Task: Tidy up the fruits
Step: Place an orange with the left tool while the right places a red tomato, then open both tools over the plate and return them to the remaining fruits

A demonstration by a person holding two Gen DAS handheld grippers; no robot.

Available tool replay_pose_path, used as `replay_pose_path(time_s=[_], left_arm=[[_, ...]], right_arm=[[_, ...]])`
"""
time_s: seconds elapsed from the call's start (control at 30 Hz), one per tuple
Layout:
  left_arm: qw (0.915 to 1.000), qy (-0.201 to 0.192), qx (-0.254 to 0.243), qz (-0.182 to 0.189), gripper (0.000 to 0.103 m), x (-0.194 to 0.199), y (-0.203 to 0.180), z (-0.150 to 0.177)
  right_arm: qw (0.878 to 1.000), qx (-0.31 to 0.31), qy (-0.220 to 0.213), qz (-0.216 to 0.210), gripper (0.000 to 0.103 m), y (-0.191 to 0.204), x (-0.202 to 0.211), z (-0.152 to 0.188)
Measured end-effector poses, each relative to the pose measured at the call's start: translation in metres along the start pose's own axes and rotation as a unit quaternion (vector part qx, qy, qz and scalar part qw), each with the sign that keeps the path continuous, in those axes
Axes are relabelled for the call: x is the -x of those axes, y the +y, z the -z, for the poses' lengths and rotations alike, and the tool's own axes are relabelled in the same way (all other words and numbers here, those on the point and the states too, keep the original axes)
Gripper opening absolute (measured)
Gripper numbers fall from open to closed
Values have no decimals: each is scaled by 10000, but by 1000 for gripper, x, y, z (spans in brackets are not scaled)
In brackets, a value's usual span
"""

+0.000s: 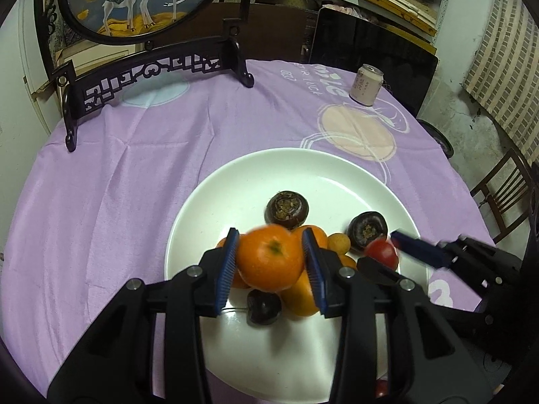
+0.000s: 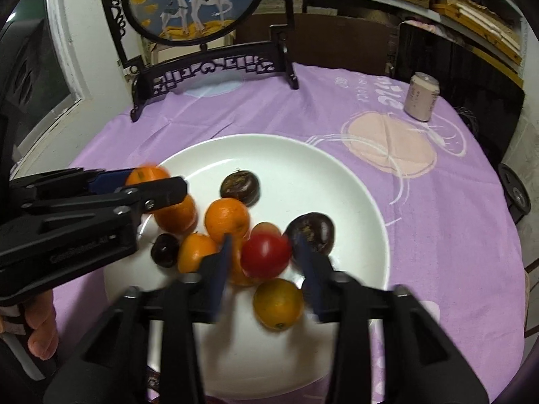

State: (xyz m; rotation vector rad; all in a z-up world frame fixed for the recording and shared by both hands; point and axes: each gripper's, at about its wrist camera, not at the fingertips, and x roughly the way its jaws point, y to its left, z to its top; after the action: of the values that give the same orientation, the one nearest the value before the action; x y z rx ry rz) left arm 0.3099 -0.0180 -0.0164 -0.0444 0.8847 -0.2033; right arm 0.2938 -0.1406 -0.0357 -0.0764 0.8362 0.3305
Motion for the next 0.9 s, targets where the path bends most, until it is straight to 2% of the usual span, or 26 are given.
replay_pose_path(time_s=[0.03,0.3,0.47,0.53,0.6,0.7,0.8,0.9], left_arm=[[10000,-21,0,9,42,1,0,0],[9996,-293,-52,6,72,19,1,9],[9991,-422,-65,-45,77,33,6,29],[9990,-444,26,0,79,41,11,43],[9989,-465,103,44,87,48,15,61],[9991,-399,151,83,89,50,21,93],[9983,42,468,331,89,38,35,122],[9975,69,608,360,89,38,42,130]], right_arm=[[10000,-11,-62,39,56,0,2,0],[9995,111,-201,199,56,2,9,11],[9984,97,-520,215,56,3,30,27],[9984,-114,-555,26,56,1,46,41],[9979,-301,-531,-234,56,3,64,61],[9985,-229,-400,-284,57,13,87,96],[9996,-90,-187,-184,58,22,95,119],[9999,25,107,57,58,26,91,134]])
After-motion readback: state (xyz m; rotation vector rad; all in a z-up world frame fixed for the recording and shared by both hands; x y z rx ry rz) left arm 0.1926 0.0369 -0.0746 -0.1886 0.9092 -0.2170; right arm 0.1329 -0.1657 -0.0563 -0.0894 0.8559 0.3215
